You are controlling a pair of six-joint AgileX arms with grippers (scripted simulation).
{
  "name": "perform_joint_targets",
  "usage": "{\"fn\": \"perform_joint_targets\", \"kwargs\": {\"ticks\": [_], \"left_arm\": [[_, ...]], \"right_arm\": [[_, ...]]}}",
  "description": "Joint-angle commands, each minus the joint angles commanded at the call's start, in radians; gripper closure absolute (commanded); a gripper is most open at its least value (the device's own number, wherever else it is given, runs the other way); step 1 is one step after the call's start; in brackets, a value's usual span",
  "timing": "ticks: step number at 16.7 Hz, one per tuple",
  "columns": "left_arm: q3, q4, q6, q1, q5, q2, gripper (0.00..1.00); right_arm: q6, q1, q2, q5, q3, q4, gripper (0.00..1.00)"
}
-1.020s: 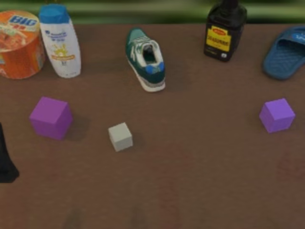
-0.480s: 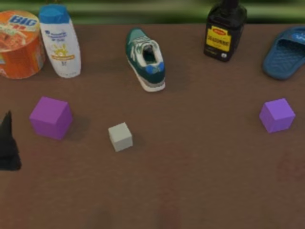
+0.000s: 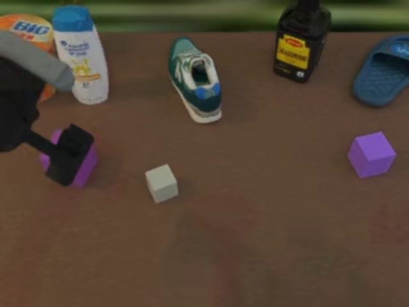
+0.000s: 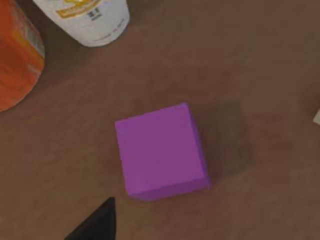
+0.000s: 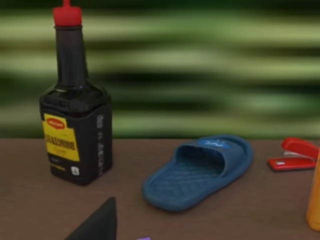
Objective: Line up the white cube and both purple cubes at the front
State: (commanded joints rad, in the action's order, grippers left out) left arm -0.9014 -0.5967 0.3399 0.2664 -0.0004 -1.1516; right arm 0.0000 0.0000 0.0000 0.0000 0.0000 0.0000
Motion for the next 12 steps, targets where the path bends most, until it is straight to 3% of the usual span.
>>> {"fn": "perform_joint_targets", "kwargs": {"ticks": [6, 12], "left_arm": [[-0.440, -0.303, 0.169, 0.133, 0.002, -0.601, 0.00], [-0.744, -0.482, 0.277, 0.219, 0.003, -0.952, 0.00]], "right_arm": [[0.000, 0.000, 0.000, 0.000, 0.000, 0.000, 0.00], [0.000, 0.000, 0.000, 0.000, 0.000, 0.000, 0.00]]}}
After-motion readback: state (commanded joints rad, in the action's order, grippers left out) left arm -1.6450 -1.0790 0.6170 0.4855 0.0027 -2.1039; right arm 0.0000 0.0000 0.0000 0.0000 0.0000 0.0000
